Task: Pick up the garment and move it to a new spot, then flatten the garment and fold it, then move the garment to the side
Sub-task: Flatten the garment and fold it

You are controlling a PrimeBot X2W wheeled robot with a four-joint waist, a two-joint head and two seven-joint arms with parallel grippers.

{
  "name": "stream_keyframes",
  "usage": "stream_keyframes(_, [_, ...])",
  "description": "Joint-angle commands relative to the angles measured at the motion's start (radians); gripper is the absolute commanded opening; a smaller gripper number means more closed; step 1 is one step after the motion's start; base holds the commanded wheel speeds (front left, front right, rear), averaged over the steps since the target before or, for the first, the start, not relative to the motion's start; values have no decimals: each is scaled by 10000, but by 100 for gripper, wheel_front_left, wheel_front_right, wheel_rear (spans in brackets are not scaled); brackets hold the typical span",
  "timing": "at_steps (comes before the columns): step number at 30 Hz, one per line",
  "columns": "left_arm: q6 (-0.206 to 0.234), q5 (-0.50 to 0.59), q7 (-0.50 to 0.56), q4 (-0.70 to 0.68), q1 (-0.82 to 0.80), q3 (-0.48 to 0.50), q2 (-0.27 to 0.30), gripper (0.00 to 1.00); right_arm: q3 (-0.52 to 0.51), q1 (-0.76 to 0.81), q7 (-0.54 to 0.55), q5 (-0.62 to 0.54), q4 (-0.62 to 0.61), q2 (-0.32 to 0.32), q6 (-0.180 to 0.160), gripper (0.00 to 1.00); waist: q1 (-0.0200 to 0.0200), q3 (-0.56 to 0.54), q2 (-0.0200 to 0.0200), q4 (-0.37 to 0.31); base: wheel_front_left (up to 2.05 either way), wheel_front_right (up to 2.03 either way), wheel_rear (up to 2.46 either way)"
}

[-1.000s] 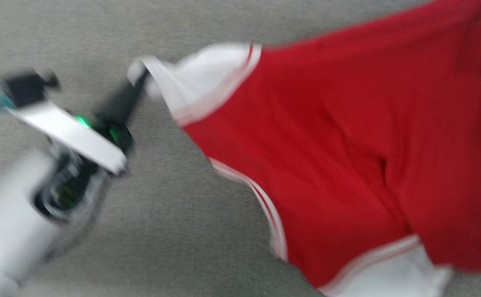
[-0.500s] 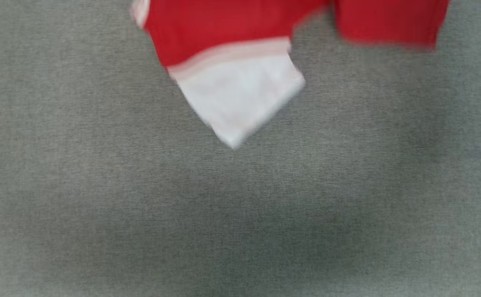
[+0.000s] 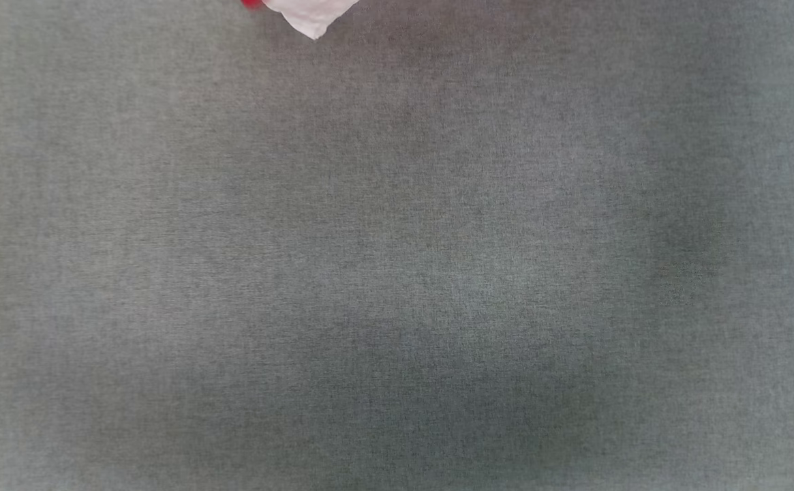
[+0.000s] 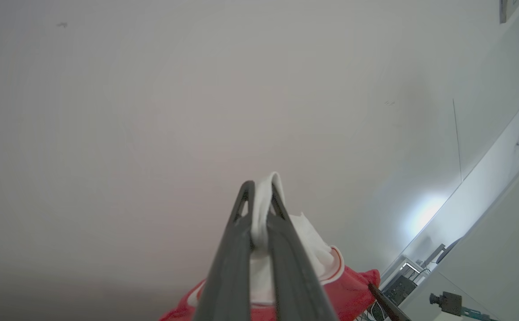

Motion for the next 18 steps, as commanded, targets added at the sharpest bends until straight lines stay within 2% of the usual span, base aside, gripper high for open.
stream_keyframes(1, [26, -282, -95, -357, 783, 26, 8, 0, 217, 683, 76, 218, 70, -170, -57, 0, 0, -165, 0, 65, 0, 0, 0])
stream_keyframes(3, [26, -499, -199, -1003, 1918, 14, 26, 0, 594, 1490, 181, 589, -67, -283, -56, 0, 0, -318, 0, 115, 0, 0, 0])
stream_keyframes(4, [26, -620, -389, -1592, 3175, 32, -8, 0, 971, 2481, 302, 1061, -349, -422, -56, 0, 0, -491, 0, 204, 0, 0, 0])
stream_keyframes(9, [27, -550, -937, -2803, 6169, 154, -193, 0, 1646, 5347, 917, 2307, -1893, -868, -54, 0, 0, -869, 0, 355, 0, 0, 0])
stream_keyframes(12, [25, -473, -1160, -3389, 7713, 354, -356, 0, 1617, 7132, 1418, 3032, -3231, -1018, -39, 0, 0, -1050, 0, 450, 0, 0, 0])
stream_keyframes(17, [25, -124, -1258, -4597, 10007, 577, -468, 0, 993, 9996, 2446, 3842, -5608, -1018, -34, 0, 0, -1365, 0, 550, 0, 0, 0])
stream_keyframes(18, [25, -124, -1258, -4597, 10007, 577, -468, 0, 993, 9996, 2446, 3842, -5608, -1018, -34, 0, 0, -1365, 0, 550, 0, 0, 0])
